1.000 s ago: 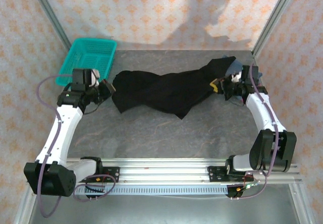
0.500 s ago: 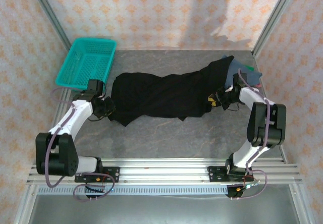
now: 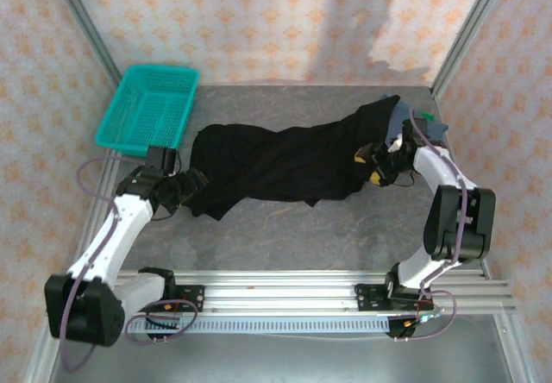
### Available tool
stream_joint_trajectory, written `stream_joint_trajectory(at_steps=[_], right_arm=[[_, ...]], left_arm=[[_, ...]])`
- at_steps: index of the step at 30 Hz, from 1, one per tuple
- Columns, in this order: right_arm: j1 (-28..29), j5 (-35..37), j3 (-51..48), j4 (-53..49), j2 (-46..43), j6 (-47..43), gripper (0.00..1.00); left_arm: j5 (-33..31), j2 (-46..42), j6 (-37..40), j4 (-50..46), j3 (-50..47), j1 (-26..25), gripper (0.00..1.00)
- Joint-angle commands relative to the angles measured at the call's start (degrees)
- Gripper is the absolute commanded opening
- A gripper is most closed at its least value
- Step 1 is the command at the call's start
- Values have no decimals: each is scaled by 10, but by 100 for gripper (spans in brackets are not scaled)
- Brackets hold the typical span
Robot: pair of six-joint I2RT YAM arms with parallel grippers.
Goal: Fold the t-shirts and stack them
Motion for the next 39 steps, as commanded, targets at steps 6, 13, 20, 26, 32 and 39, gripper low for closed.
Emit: stream_joint_trajectory(at_steps=[6,13,20,26,32,39], right_arm=[[-3,67,-29,-116,-108,-79,81],[-3,61,-52,-116,-122,-83,81],[-4,44,-55,-101,-121,-86,81],[-3,43,-61,-104,-128,-94,81],[-3,55,-63,-117,-135,-102,81],[-4,84,-85,-97,-130,-93,80]], left_arm=[[-24,-57,-103,-20,-85,-94,76],[-47,24,-128,55,-92,-175,60],[-86,134,-157,134,-83,-197,56],[-104,216,-161,168,-45,-202,52],[-134,264,-165,170,-33,-202,44],[-147,319,-166,188,-21,-202,19]])
